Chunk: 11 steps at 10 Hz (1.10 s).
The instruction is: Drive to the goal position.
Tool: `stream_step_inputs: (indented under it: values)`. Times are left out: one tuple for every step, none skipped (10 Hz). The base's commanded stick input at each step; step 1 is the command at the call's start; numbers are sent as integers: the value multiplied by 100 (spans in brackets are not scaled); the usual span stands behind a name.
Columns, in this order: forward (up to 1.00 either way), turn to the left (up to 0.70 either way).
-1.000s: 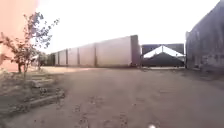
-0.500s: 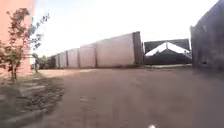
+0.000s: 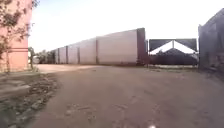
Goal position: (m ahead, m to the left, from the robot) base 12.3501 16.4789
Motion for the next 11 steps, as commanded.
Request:
stream_step_inputs:
  values:
    - [100, 0]
    - [100, 0]
    - [100, 0]
    - [100, 0]
    - [100, 0]
    - [100, 0]
    - [100, 0]
    - [100, 0]
    - [100, 0]
    - [100, 0]
    - [100, 0]
